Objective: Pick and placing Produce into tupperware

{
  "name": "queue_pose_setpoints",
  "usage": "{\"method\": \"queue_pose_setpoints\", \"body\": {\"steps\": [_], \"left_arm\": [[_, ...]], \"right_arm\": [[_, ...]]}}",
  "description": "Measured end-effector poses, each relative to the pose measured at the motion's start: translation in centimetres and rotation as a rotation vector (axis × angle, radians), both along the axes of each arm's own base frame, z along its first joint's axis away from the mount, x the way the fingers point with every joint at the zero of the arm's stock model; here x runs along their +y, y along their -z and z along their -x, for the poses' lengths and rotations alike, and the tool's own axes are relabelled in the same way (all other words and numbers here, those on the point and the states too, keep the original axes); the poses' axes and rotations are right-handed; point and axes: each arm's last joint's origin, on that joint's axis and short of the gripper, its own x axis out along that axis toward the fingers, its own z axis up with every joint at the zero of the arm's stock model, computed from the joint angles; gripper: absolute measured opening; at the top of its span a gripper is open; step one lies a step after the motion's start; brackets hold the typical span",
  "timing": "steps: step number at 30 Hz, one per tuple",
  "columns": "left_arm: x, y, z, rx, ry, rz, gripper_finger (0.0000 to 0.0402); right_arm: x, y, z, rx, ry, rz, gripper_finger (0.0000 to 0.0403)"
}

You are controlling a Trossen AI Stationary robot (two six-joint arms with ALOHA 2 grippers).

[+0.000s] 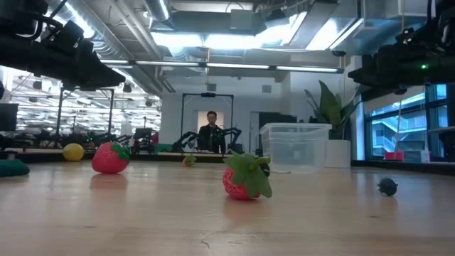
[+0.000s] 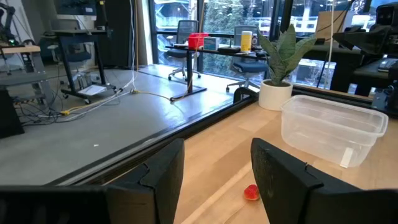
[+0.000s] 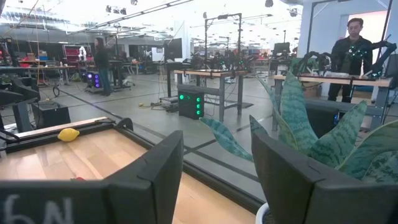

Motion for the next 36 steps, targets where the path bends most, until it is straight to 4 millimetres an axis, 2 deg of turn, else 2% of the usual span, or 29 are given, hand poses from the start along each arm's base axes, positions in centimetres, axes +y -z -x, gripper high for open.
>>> {"method": "queue_pose_setpoints", "body": {"steps": [36], "left_arm": [[0.00,-0.01,0.00,0.000,0.000,0.000,0.0179]], "right_arm": [[0.01,-0.10,0.01,-0.026,-0.004,-0.012,0.0193]]}}
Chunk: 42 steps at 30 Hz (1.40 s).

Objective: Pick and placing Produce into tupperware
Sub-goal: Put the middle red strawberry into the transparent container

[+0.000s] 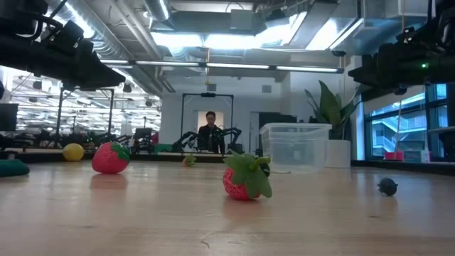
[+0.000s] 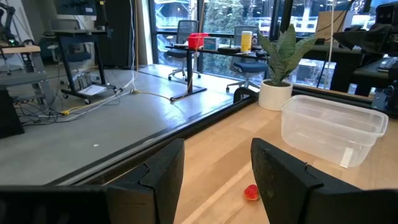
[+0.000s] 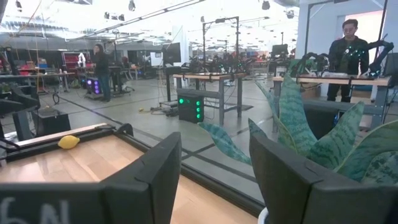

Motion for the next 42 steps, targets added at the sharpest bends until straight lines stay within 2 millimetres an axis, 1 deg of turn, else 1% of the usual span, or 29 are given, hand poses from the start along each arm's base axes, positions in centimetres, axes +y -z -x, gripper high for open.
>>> {"method": "queue_pose_setpoints", "body": {"steps": [3,10,12,14,16,18,22,25,29,31,33,35,38,40,42], "left_arm": [[0.0,0.0,0.0,0.000,0.000,0.000,0.0179],[0.0,0.0,0.0,0.000,-0.003,0.000,0.0179],[0.0,0.0,0.0,-0.001,-0.007,0.000,0.0179],[0.0,0.0,0.0,0.000,-0.007,-0.001,0.0179],[0.0,0.0,0.0,-0.001,-0.008,-0.001,0.0179],[0.0,0.0,0.0,0.000,-0.012,-0.001,0.0179],[0.0,0.0,0.0,0.000,-0.023,-0.002,0.0179],[0.0,0.0,0.0,0.000,-0.023,-0.002,0.0179],[0.0,0.0,0.0,0.000,-0.023,-0.002,0.0179],[0.0,0.0,0.0,0.000,-0.023,-0.002,0.0179],[0.0,0.0,0.0,0.000,-0.023,-0.002,0.0179],[0.1,0.0,0.0,0.000,-0.023,-0.002,0.0179],[0.1,0.0,0.0,0.000,-0.023,-0.002,0.0179],[0.1,0.0,0.0,0.000,-0.023,-0.002,0.0179],[0.1,0.0,0.0,0.000,-0.023,-0.002,0.0179]], "right_arm": [[0.0,0.0,0.0,-0.006,-0.002,-0.006,0.0193],[0.0,0.0,0.0,-0.151,-0.036,-0.159,0.0193],[0.0,-0.1,0.0,-0.146,-0.047,-0.142,0.0193],[0.2,-0.3,-0.1,-0.086,-0.093,-0.079,0.0193],[0.4,-1.0,-0.1,-0.025,-0.152,-0.034,0.0193],[0.7,-2.4,0.0,0.024,-0.200,-0.027,0.0193],[1.2,-5.2,0.4,0.194,-0.231,-0.098,0.0193],[1.5,-8.6,0.6,0.257,-0.252,-0.147,0.0193],[1.5,-13.7,0.2,0.296,-0.287,-0.196,0.0193],[1.5,-15.7,-0.2,0.360,-0.305,-0.222,0.0193],[1.3,-17.4,-0.9,0.421,-0.320,-0.272,0.0193],[1.0,-18.9,-1.6,0.420,-0.326,-0.342,0.0193],[0.6,-21.2,-2.5,0.324,-0.322,-0.454,0.0193],[0.4,-22.5,-3.0,0.286,-0.322,-0.476,0.0193],[0.2,-23.4,-3.2,0.273,-0.322,-0.483,0.0193]]}}
